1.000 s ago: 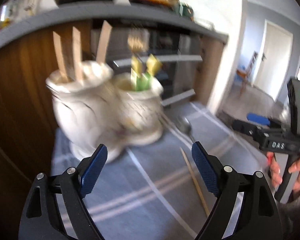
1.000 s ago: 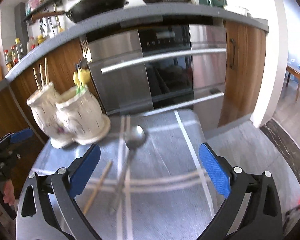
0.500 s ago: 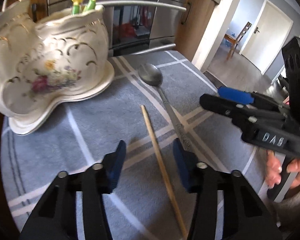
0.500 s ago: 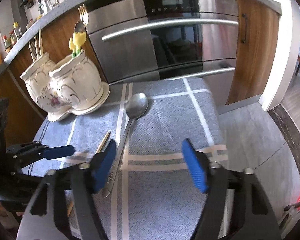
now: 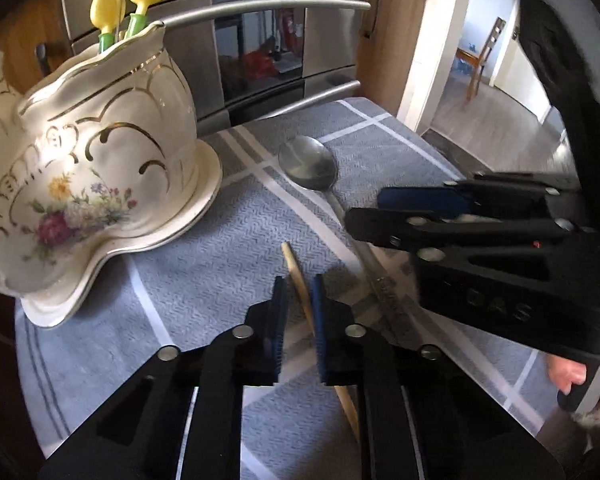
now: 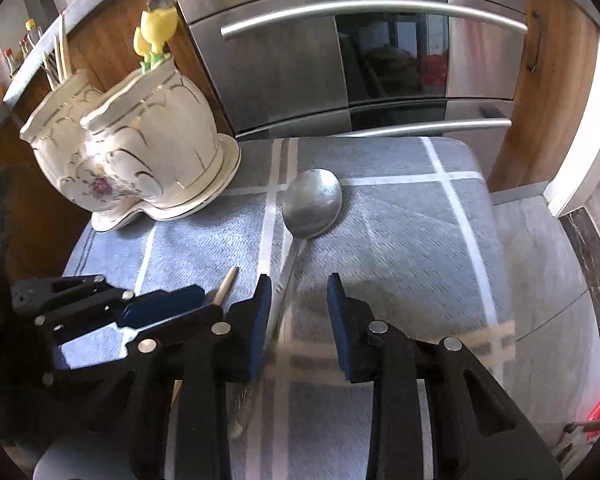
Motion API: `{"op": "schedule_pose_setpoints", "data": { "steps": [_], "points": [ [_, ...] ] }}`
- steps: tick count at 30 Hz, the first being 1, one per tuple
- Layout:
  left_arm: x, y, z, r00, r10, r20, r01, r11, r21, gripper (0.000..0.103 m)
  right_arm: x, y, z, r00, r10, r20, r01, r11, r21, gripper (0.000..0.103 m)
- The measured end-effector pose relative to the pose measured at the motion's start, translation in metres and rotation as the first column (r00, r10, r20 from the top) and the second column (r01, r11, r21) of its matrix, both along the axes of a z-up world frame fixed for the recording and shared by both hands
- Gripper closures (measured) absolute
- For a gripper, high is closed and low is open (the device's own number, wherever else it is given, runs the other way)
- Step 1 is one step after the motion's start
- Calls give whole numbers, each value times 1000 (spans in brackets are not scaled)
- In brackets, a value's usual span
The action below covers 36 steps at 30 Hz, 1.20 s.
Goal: Organize utensils
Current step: 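Grasp the last wooden chopstick with the left tool while the right tool grasps the silver spoon, then lower chopstick into larger cup with left tool while right tool lowers silver spoon into smaller cup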
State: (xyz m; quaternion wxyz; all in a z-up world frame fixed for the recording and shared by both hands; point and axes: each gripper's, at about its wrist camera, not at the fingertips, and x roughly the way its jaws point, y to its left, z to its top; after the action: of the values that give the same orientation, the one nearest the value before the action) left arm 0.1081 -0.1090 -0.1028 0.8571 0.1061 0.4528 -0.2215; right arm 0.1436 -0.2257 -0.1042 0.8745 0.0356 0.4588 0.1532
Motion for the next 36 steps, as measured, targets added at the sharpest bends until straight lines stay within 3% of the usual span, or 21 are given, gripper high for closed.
{"op": "schedule_pose_setpoints", "data": {
  "steps": [8, 12, 16, 23, 31, 36],
  "points": [
    [5, 24, 2, 999, 5, -35, -7, 999, -41, 95, 14, 11, -5, 1000, 15, 14, -14, 997, -76, 80],
    [4, 21, 3, 1000, -11, -27, 11, 1000, -9, 95, 16, 21, -7, 999, 34, 42, -28, 989, -144, 91],
    [3, 20, 4, 999, -24, -26, 24, 1000, 4, 95, 15, 14, -7, 999, 10, 51, -5, 994, -106, 95],
    [1, 37, 4, 999, -9, -44, 5, 996, -87, 99, 0, 8, 2, 994, -13, 106, 20, 998, -62, 98],
    [-22, 60, 36, 999, -6, 44, 12, 989, -145, 99, -19, -4, 20, 984, -52, 168, 51, 999, 10, 98],
    [-37, 81, 69, 991, 16, 132, 11, 980, -200, 99, -32, -3, 47, 964, -59, 258, 44, 997, 66, 98]
  ]
}}
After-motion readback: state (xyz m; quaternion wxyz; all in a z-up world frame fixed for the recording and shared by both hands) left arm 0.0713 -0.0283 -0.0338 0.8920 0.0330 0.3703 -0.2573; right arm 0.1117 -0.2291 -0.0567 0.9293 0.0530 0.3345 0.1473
